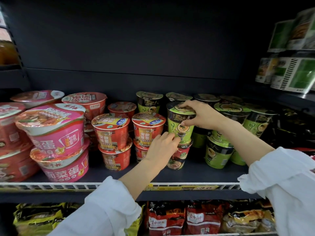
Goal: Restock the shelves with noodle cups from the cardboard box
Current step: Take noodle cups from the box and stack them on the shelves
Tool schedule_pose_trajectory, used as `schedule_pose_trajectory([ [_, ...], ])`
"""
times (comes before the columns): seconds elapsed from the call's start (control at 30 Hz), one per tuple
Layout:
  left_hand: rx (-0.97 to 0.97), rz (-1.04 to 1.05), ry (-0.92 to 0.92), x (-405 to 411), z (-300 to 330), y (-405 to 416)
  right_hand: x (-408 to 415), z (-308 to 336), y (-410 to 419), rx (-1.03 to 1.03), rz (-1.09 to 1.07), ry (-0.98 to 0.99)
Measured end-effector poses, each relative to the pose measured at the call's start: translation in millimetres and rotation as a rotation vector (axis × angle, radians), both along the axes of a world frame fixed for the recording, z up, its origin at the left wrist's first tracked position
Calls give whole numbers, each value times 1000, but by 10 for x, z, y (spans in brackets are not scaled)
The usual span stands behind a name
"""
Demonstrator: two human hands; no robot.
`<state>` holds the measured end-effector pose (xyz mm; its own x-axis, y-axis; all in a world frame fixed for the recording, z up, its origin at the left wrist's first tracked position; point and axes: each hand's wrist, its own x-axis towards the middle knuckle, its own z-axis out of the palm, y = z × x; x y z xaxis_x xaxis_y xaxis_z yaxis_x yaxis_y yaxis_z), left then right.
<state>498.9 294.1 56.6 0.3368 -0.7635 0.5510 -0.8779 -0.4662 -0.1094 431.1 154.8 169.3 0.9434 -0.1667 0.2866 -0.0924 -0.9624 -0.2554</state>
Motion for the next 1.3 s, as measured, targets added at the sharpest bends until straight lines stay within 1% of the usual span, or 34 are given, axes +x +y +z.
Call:
schedule_pose_trajectory([
  [0.1, -19, -3, 72, -42, 29, 25, 23, -44, -4, 51, 10, -39],
  [0.13, 4, 6, 84, -54, 36, 17, 29, -65, -8, 67, 11, -44],
  [0.3, -9, 61, 115, -103, 54, -6, 10, -102, -23, 56, 27, -60],
  [0.37, -15, 62, 147, -110, 36, -12, -5, -90, -41, 78, 43, -38],
  [0.47, -47, -2, 211, -159, 28, -23, -57, -41, -86, 243, 83, -21],
  [0.53, -97, -75, 228, -215, 44, -39, -122, 27, -164, 263, 74, -97],
  [0.6, -165, -165, 206, -284, 61, -83, -197, 107, -299, 152, 12, -193],
  [0.67, -187, -234, 205, -327, 68, -201, -264, 166, -490, -4, -72, -209],
  [0.7, -189, -254, 233, -344, 71, -284, -291, 177, -593, -71, -114, -175],
  [0.77, -190, -259, 321, -386, 80, -491, -339, 177, -771, -186, -187, -38],
  [0.83, -202, -227, 440, -436, 105, -712, -377, 169, -896, -253, -214, 96],
  [0.87, -207, -194, 487, -445, 110, -824, -393, 167, -939, -253, -211, 130],
  [0.93, -235, -116, 576, -422, 114, -1021, -415, 171, -1000, -241, -195, 149],
  [1.07, -256, 19, 740, -324, 146, -1292, -391, 193, -1074, -307, -156, 194],
  [1.13, -231, 71, 786, -260, 160, -1373, -352, 233, -1105, -237, -124, 161],
  [1.23, -222, 118, 845, -163, 136, -1500, -208, 310, -1243, -40, -119, 9],
  [1.3, -223, 148, 873, -123, 140, -1604, -61, 335, -1404, -53, -143, -30],
])
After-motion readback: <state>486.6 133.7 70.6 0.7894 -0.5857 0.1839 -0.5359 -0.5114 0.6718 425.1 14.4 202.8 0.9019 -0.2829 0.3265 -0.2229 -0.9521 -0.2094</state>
